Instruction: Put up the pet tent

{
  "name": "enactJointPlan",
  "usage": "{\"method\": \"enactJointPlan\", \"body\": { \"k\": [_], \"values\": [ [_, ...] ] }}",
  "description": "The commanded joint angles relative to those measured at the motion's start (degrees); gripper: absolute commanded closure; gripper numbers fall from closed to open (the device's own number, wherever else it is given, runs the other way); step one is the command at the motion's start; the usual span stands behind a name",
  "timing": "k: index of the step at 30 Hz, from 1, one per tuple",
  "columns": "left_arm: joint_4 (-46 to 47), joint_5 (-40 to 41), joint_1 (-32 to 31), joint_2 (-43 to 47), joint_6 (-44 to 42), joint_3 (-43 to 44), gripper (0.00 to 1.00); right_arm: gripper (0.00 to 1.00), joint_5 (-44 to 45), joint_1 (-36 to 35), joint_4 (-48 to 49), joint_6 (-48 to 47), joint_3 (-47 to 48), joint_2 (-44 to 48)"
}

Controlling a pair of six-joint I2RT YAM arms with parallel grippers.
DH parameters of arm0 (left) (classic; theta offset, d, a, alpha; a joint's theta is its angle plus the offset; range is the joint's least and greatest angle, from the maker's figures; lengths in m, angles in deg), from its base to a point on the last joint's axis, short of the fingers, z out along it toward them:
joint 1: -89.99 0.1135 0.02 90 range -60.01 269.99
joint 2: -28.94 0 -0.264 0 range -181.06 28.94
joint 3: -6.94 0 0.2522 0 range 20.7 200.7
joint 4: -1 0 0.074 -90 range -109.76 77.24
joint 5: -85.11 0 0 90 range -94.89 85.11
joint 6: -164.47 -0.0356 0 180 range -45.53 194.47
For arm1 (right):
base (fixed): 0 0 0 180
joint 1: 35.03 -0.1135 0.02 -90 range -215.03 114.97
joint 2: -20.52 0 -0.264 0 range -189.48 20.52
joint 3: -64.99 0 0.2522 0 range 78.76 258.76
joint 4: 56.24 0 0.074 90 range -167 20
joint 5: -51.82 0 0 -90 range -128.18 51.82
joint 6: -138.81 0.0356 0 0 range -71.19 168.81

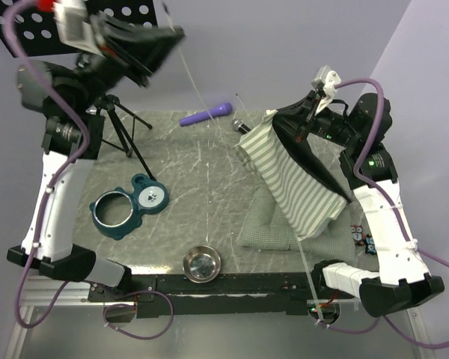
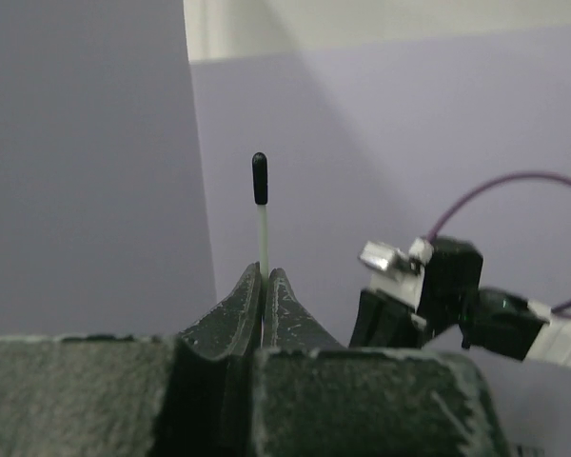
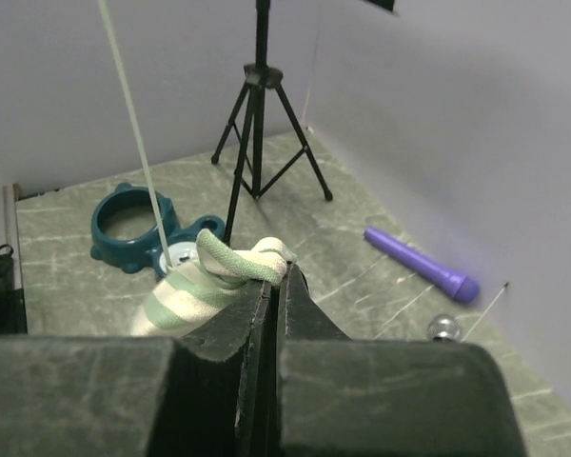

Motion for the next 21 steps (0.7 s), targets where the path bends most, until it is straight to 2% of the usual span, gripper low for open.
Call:
{"method": "enactJointPlan", "body": {
  "k": [1, 3, 8, 21],
  "values": [
    [-29.09, -6.49, -6.51, 0.27, -24.04, -4.45, 0.99, 1.0, 1.8, -0.9, 5.95, 2.27, 2.92, 0.02],
    [-36.02, -5.52, -9.76, 0.01, -27.49, -5.5, 0.99, 1.0, 1.98, -1.34, 7.09, 3.16, 2.22, -0.07],
    [-45.01, -6.39, -13.03, -2.71, -30.4, -6.92, 0.99, 1.0, 1.81, -2.05, 10.17, 7.98, -0.15, 0.37],
    [-55.3, -14.74, -19.18, -10.62, -29.78, -7.26, 1.0, 1.0, 0.84, -2.49, 15.27, 13.44, -1.39, -0.59]
  ]
}}
